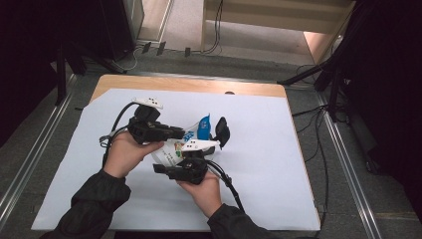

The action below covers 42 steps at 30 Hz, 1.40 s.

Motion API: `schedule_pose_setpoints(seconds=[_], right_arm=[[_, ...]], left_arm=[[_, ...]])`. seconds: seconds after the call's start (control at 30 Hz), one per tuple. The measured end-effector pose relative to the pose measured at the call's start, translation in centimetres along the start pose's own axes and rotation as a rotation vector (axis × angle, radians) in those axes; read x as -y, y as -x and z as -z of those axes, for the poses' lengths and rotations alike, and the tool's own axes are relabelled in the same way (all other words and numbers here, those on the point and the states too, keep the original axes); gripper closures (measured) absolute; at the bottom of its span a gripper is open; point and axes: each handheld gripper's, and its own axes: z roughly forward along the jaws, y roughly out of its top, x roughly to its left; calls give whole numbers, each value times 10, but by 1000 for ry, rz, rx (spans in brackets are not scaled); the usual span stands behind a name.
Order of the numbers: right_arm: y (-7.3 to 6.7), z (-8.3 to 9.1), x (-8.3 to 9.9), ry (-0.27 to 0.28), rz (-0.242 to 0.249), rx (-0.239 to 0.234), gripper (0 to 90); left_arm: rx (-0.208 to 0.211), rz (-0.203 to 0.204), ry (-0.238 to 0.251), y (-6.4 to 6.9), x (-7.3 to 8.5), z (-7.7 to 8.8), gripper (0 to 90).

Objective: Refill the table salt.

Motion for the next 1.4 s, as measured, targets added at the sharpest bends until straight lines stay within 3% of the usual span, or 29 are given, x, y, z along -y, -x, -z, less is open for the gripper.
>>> schedule_pose_setpoints(seconds=[1.4], right_arm=[[1, 2, 0, 10, -24, -9, 657]], left_arm=[[15, 0, -18, 0, 0, -2, 822]])
